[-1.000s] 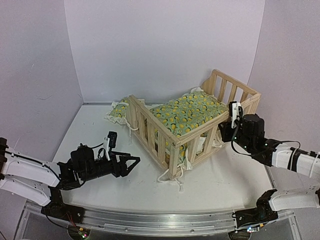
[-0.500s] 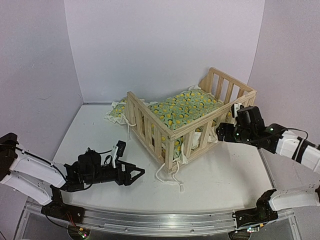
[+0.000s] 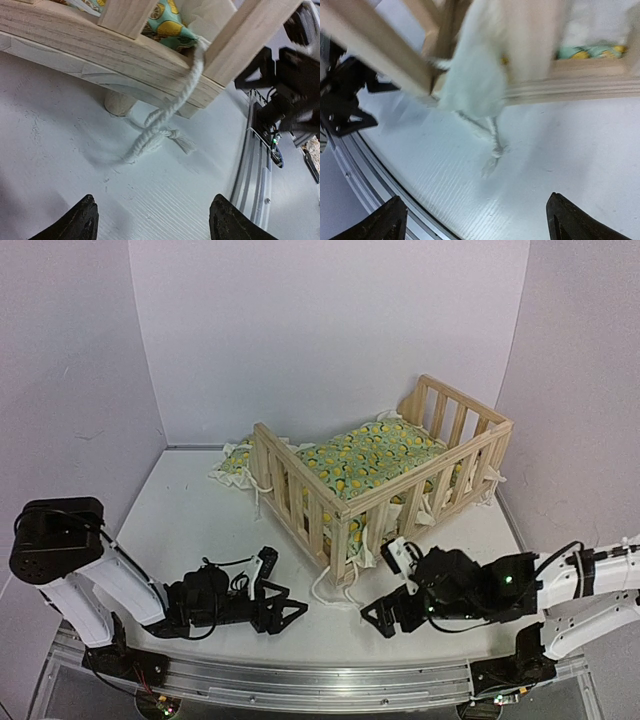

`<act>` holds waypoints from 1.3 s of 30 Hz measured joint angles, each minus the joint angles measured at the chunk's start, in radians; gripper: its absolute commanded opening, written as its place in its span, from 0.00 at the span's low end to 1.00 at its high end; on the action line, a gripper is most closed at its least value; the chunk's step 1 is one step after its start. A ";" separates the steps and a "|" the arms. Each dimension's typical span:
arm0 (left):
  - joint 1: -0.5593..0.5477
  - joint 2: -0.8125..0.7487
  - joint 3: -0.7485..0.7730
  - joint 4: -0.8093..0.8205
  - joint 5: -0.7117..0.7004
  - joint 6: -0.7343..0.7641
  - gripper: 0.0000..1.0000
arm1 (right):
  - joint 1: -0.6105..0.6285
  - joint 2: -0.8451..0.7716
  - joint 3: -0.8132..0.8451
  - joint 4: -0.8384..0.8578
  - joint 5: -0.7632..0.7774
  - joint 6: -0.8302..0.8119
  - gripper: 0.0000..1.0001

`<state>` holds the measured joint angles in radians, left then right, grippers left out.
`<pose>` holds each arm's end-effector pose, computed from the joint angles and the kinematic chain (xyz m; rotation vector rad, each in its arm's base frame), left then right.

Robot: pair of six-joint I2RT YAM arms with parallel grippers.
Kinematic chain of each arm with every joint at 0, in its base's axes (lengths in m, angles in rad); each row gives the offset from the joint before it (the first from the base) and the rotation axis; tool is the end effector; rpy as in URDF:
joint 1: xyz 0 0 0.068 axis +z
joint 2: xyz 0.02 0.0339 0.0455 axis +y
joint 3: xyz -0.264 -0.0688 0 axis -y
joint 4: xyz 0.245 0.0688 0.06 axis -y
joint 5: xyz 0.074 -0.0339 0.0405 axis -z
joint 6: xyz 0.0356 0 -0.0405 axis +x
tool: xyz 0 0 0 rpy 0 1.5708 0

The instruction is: Set up the pet bed

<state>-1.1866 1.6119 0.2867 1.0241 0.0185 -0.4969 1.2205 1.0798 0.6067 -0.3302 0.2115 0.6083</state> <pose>0.0943 -0.2351 0.1217 0.7051 1.9216 -1.1370 0.0813 0.2008 0.2098 -0.6361 2.3599 0.6229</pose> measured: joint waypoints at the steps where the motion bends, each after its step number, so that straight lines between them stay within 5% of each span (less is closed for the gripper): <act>1: 0.000 0.022 0.008 0.009 -0.010 -0.002 0.75 | 0.031 0.027 -0.023 0.040 0.013 0.005 0.98; 9: -0.004 0.343 0.071 0.303 -0.031 0.002 0.63 | 0.103 0.220 -0.257 0.505 0.188 0.006 0.82; 17: -0.004 0.471 0.179 0.426 -0.079 0.008 0.52 | 0.183 0.435 -0.217 0.661 0.292 -0.013 0.65; 21: -0.004 0.503 0.194 0.446 -0.105 0.032 0.43 | 0.194 0.517 -0.176 0.663 0.345 0.013 0.48; 28: -0.004 0.518 0.204 0.450 -0.105 0.087 0.18 | 0.196 0.583 -0.156 0.649 0.429 0.066 0.00; 33: -0.004 0.502 0.187 0.451 -0.100 0.109 0.12 | 0.211 0.547 -0.157 0.618 0.457 0.078 0.00; 39: -0.004 0.409 0.111 0.444 -0.090 0.102 0.11 | 0.370 0.305 -0.133 0.472 0.460 0.031 0.00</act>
<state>-1.1904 2.0205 0.3981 1.4685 -0.0715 -0.3950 1.5902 1.3846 0.4740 0.1421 0.6720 0.6395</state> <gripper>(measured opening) 0.118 0.011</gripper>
